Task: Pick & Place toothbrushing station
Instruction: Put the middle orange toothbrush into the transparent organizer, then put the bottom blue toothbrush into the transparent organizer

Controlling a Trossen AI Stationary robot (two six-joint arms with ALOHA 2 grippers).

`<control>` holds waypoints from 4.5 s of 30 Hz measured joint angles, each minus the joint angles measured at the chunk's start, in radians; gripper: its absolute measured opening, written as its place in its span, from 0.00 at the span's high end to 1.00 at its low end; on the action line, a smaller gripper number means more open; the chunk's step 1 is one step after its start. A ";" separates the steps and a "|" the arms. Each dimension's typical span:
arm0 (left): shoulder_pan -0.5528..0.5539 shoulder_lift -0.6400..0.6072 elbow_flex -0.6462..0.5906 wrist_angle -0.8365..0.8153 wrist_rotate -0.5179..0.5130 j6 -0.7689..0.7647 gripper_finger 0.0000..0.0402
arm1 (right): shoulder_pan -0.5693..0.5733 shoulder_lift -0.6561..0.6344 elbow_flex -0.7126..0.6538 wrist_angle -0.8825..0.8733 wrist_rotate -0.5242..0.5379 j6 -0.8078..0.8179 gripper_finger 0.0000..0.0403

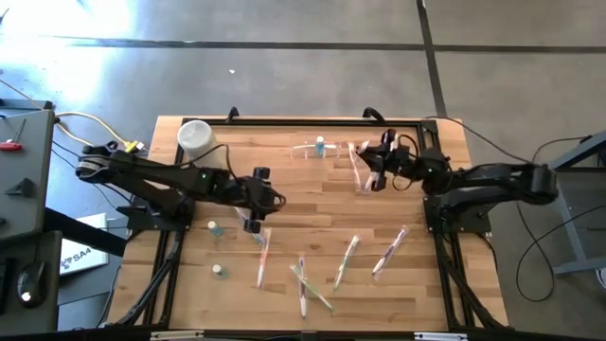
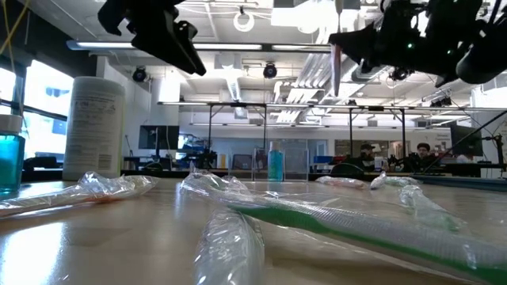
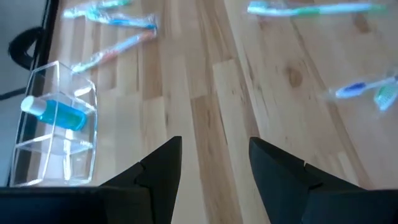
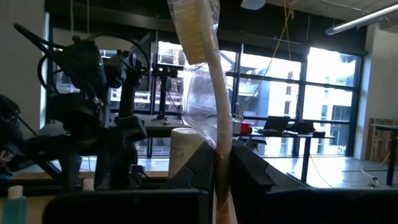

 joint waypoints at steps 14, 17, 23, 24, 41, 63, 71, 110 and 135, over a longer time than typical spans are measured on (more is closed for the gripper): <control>0.010 -0.181 -0.246 0.234 0.024 -0.015 0.54 | -0.068 0.280 0.231 0.078 -0.057 -0.005 0.95; 0.010 -0.213 -0.290 0.319 0.024 -0.031 0.54 | -0.084 0.360 0.290 0.072 -0.059 0.000 0.95; 0.010 -0.223 -0.315 0.452 0.022 -0.042 0.54 | -0.168 0.531 0.337 0.146 -0.054 0.080 0.95; 0.010 -0.223 -0.312 0.462 0.022 -0.046 0.54 | -0.185 0.557 0.336 0.174 -0.050 0.105 0.95; 0.010 -0.223 -0.313 0.515 0.016 -0.063 0.54 | -0.234 0.763 0.430 0.202 0.061 0.217 0.95; 0.010 -0.223 -0.313 0.510 0.015 -0.061 0.54 | -0.219 0.775 0.430 0.060 0.129 0.230 0.95; 0.010 -0.222 -0.313 0.502 0.015 -0.061 0.54 | -0.218 0.775 0.429 0.011 0.101 0.264 0.92; 0.010 -0.222 -0.313 0.502 0.015 -0.063 0.54 | -0.218 0.535 0.429 -0.275 0.087 0.179 0.41; 0.009 -0.222 -0.305 0.265 0.122 -0.192 0.54 | -0.071 -0.050 0.429 -0.655 -0.293 0.128 0.41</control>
